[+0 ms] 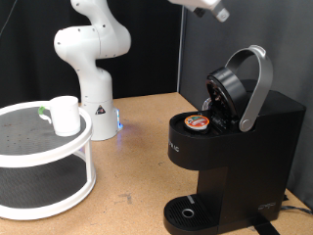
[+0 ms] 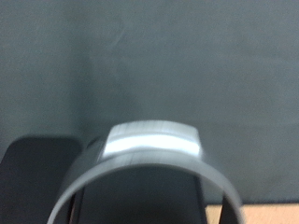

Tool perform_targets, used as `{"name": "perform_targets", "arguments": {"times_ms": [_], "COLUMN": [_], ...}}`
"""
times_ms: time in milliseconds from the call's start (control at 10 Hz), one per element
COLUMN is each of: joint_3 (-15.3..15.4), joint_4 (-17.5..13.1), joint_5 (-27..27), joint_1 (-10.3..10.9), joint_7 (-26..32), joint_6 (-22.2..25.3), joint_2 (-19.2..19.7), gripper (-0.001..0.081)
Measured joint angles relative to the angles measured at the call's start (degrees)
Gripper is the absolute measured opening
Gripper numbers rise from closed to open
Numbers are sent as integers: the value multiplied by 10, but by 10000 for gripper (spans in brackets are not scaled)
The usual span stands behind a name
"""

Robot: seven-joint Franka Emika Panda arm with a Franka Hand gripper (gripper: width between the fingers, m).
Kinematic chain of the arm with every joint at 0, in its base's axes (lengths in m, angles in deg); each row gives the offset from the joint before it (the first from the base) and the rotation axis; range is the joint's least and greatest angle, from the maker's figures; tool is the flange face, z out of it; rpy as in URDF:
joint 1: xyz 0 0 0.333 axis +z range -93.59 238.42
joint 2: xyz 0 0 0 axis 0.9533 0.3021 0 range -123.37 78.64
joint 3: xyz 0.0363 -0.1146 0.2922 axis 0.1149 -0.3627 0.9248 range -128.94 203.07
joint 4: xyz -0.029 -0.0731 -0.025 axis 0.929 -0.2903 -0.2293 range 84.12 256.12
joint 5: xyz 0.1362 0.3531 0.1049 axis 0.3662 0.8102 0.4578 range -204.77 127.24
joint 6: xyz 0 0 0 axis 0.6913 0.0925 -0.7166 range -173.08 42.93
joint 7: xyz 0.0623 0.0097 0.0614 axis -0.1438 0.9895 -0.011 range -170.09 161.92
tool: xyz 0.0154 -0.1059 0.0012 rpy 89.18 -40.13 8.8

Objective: Make a cup of coffee with the keurig machine

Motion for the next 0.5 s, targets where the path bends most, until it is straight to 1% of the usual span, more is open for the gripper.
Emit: {"name": "perform_targets", "arguments": {"times_ms": [200, 300, 500], "joint_3": [16, 15, 17], "joint_4": [-20, -19, -18], "joint_5": [1, 1, 26], "joint_1": [6, 6, 7], "joint_7": [-17, -17, -13], "joint_6": [-14, -13, -20], "joint_2": [10, 10, 10], "gripper": [803, 803, 803]}}
